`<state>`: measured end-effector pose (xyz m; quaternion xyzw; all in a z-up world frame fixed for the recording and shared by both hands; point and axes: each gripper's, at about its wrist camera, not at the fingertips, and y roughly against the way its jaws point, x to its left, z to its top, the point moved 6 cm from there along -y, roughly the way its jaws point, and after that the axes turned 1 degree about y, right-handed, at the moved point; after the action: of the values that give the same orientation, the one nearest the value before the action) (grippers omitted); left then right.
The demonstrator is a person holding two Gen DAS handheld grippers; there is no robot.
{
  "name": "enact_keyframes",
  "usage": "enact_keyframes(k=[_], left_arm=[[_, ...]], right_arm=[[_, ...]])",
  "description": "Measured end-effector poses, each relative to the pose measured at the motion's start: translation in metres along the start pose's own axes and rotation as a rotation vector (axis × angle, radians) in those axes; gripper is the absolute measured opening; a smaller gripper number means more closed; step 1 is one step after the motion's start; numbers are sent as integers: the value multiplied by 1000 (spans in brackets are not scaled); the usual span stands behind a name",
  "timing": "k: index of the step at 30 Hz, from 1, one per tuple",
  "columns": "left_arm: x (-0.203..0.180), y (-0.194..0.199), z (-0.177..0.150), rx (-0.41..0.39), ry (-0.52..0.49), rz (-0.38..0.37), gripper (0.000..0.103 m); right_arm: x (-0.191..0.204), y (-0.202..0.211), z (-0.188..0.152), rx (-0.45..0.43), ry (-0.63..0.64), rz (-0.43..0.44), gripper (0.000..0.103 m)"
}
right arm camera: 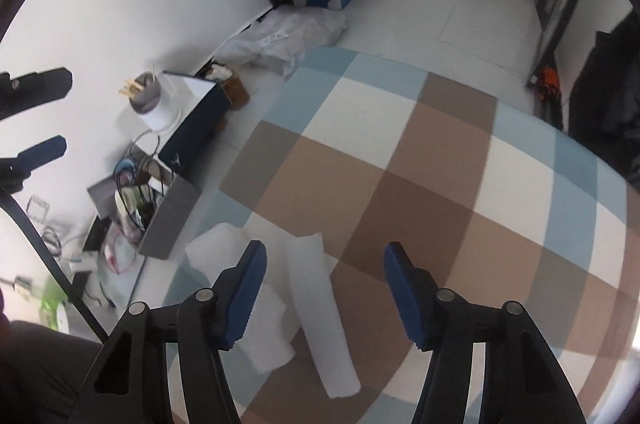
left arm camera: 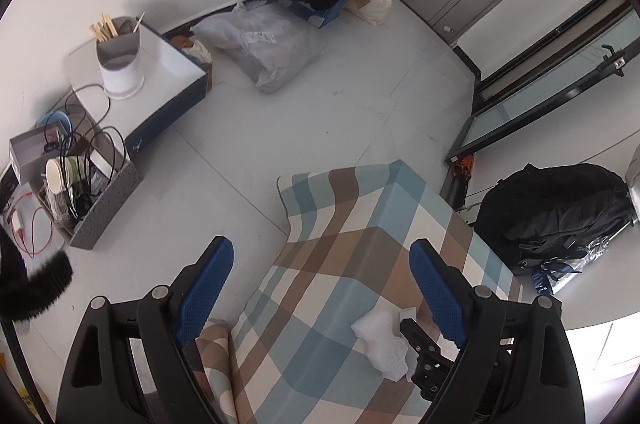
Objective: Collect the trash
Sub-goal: 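Close the right gripper on the long foam strip while the left gripper grasps the foam block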
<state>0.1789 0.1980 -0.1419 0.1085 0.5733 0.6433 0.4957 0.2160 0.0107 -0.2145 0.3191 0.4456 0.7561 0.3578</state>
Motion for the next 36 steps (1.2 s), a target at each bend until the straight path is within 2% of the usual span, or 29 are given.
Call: enact_keyframes(k=[7,9,10,14,18,23,30,36], left_arm=[[2,0,1,5,20,13,88],[1,-2,0,13,9,19,88],[0,-3,-1,18,1,23,88],[-2,-5,-3,25,-18,24,88],[-7,-10,-8,57,-62,33,88],[-18,-18,-21,105,-136,42,88],[-43,-47,-54,242,-204,13,87],[-61,-75,-76,299,-314,116,87]], right_arm=[[1,-4,-3,6,24,4,38],[4,-5,-2,13,52,21,28],[7,-6,-2,20,72,32,19],[13,1,-5,9,139,23,12],[-1,12,-10,-6,96,39,9],[-30,43,-23,-76,-14,87,9],[-59,86,-56,-166,-114,123,9],[-68,111,-79,-226,-121,111,9]])
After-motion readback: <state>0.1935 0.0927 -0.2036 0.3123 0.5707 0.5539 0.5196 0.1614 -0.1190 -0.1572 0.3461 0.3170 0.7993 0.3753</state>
